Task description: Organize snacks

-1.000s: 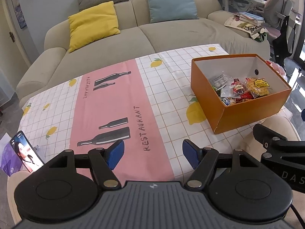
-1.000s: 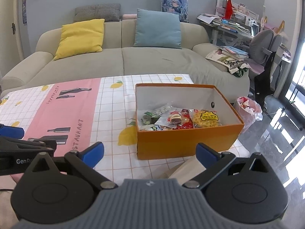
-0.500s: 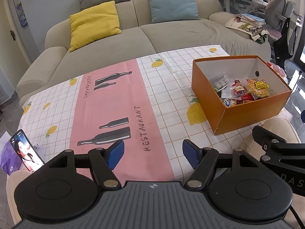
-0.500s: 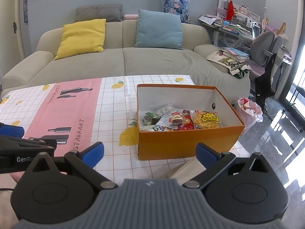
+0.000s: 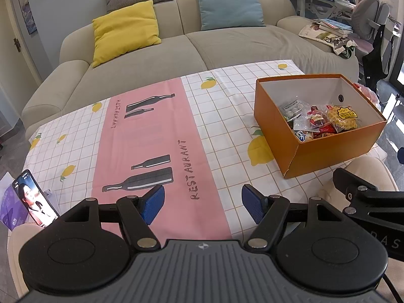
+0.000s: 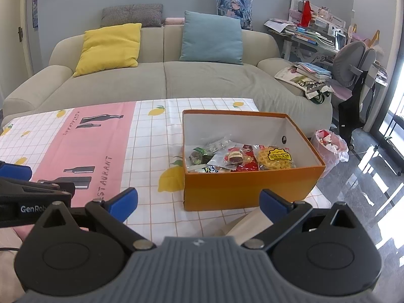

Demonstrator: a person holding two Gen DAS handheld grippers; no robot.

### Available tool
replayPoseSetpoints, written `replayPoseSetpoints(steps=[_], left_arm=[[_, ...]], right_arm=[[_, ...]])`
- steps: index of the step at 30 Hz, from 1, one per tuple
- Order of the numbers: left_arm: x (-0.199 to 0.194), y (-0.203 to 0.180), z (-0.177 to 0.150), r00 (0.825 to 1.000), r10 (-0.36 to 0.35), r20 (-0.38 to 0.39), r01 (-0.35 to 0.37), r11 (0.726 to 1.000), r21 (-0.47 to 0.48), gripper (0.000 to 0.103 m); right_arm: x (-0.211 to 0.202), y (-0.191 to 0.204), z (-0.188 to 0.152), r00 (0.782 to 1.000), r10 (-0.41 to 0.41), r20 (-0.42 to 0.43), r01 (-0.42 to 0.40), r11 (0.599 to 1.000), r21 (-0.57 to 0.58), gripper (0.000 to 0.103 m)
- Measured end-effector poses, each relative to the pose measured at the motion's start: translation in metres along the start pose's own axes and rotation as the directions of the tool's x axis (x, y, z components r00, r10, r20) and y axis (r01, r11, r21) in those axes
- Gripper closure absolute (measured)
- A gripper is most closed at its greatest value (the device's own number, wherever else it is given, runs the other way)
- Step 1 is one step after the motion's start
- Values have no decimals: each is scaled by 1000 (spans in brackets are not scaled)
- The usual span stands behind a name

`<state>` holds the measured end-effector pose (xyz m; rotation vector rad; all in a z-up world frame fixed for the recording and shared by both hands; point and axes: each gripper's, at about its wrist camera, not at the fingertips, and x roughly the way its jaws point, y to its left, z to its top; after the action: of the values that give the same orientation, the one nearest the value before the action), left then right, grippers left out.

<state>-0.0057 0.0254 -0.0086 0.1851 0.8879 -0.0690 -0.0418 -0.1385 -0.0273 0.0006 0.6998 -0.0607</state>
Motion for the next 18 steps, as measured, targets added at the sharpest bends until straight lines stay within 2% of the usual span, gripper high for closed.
replayPoseSetpoints(steps=[18], left_arm=[[-4, -2, -1, 1000, 7, 8, -7, 1000, -9, 21]], right_arm=[[1, 0, -1, 1000, 3, 0, -3, 1000, -7, 3]])
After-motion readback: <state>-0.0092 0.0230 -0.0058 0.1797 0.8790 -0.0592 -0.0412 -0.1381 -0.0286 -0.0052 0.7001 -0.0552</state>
